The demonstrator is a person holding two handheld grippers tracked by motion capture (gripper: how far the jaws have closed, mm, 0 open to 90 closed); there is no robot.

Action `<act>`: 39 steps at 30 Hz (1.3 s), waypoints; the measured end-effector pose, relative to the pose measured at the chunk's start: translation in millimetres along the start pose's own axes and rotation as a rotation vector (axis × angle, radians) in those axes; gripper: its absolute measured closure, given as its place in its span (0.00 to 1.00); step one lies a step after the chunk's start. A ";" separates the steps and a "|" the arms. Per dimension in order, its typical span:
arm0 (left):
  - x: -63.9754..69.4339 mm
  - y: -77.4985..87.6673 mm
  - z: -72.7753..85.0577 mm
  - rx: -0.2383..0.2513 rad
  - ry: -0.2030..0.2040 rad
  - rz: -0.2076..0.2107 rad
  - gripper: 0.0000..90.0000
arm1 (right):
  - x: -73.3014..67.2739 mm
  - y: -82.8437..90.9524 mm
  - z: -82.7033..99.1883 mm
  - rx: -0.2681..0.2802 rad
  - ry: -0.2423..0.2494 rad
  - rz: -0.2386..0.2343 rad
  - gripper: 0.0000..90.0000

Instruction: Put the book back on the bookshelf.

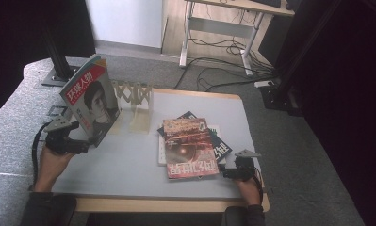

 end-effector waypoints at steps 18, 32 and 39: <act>20.2 -22.5 47.9 -0.103 -0.045 0.004 0.00 | -0.1 0.0 0.1 0.001 0.000 0.000 0.07; 29.2 -37.2 71.8 -0.231 -0.113 -0.024 0.00 | 0.0 0.0 0.1 0.001 0.000 0.000 0.07; 31.0 -41.7 76.7 -0.277 -0.118 -0.016 0.00 | 0.1 0.1 0.1 0.000 0.001 0.000 0.07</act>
Point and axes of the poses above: each handheld gripper's, and its own axes: y roughly backward along the jaws, z roughly out of its underside, x roughly to its right, the point moved 1 cm from there along -y, roughly forward along the jaws, and after that the axes turned 10 degrees about -z, right-handed, at the moved point
